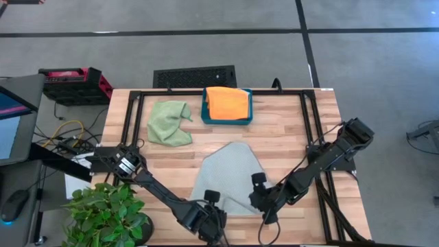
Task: Fold microfiber towels
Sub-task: Fold the gray towel
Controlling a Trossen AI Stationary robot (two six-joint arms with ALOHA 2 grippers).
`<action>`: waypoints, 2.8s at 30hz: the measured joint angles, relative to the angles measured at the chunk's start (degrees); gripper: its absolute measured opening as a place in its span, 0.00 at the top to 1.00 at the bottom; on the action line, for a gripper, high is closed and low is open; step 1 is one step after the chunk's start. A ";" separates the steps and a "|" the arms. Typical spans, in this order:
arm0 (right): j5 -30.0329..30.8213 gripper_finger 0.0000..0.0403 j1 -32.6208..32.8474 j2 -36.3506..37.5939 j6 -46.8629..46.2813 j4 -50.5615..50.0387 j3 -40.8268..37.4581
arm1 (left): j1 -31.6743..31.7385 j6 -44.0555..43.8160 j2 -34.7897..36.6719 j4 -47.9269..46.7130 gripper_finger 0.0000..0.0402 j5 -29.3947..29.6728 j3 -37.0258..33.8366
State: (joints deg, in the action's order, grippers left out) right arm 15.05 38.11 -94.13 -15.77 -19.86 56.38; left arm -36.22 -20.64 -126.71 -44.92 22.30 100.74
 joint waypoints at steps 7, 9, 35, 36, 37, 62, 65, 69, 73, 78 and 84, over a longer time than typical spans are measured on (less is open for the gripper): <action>0.71 0.63 -1.24 0.00 5.02 8.32 0.00 | -0.67 -0.02 0.10 -7.91 1.00 1.01 7.58; 0.77 0.63 -1.71 -0.04 7.60 10.70 0.00 | -0.94 -0.04 0.14 -9.44 1.00 1.95 9.38; 0.42 0.63 -4.61 -9.24 20.21 30.47 0.22 | -1.65 -0.04 0.30 -14.72 1.00 10.58 17.45; 0.24 0.63 -4.59 -9.51 20.13 29.75 0.15 | -1.65 -0.04 0.38 -14.43 1.00 10.80 17.45; 0.18 0.63 -4.50 -9.59 19.81 28.81 -0.09 | -1.67 -0.09 0.41 -14.77 1.00 11.20 17.86; -0.02 0.67 1.35 -10.88 0.91 9.23 0.02 | -2.85 -12.83 3.53 -37.28 1.00 21.87 34.04; 0.04 0.69 1.97 -10.88 -1.65 5.77 0.02 | -2.98 -12.65 3.76 -38.06 1.00 21.95 34.22; -0.01 0.71 2.82 -10.88 -4.98 1.38 0.02 | -3.05 -14.00 4.50 -39.50 1.00 22.02 34.26; 0.25 0.71 4.08 -10.78 -7.67 -2.64 0.17 | -3.12 -15.25 4.72 -40.71 1.00 22.01 34.26; 0.76 0.71 5.81 -10.66 -9.91 -5.59 0.26 | -3.20 -17.27 5.00 -43.48 1.00 22.06 34.26; 1.11 0.72 7.30 -9.49 -12.06 -8.89 0.11 | -3.61 -19.39 5.02 -45.18 1.00 21.87 34.26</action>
State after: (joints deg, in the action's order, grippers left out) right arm 16.16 45.41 -103.61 -27.83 -28.75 56.49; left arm -39.82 -40.04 -121.69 -90.10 44.17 135.00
